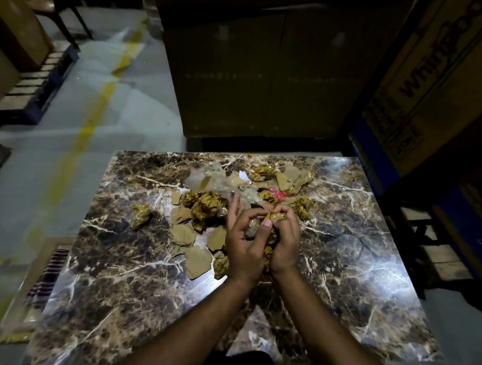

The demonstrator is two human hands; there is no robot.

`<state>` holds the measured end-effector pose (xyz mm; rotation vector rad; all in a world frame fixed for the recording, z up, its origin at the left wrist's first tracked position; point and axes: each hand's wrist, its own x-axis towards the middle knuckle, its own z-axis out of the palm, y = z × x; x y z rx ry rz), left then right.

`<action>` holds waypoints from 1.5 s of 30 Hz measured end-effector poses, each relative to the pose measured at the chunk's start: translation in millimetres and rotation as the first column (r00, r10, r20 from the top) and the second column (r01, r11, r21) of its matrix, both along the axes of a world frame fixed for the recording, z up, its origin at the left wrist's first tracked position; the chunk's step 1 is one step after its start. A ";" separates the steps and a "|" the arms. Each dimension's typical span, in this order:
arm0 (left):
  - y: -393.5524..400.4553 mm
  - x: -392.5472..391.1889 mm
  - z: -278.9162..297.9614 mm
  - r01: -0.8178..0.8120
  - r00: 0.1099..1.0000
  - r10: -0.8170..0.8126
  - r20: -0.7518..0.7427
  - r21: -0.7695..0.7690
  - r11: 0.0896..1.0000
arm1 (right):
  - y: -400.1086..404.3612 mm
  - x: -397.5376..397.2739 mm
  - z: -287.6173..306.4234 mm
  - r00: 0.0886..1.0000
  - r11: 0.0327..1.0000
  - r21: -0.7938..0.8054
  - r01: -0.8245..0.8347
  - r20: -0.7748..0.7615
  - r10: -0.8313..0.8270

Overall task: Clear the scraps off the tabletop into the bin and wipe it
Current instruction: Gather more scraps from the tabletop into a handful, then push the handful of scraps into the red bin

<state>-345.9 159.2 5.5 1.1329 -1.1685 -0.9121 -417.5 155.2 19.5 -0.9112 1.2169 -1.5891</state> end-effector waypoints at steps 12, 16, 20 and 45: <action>-27.0 -3.6 31.4 0.028 0.994 -0.041 -0.104 -0.118 0.993 | -14.9 1.7 27.3 0.973 0.998 -0.055 0.014 0.230 -0.001; -31.5 -4.2 35.4 0.040 0.992 -0.053 -0.112 -0.114 0.993 | -18.8 -0.4 35.2 0.975 0.997 -0.072 -0.027 0.216 0.042; -37.9 -5.0 51.1 0.072 0.994 -0.085 -0.072 -0.166 0.983 | -25.3 -2.8 49.2 0.988 0.992 -0.125 0.004 0.153 0.016; 120.1 143.2 65.9 -0.781 0.622 0.777 -0.098 -0.147 0.607 | 72.9 172.8 52.9 0.631 0.636 -0.189 -0.748 0.094 0.770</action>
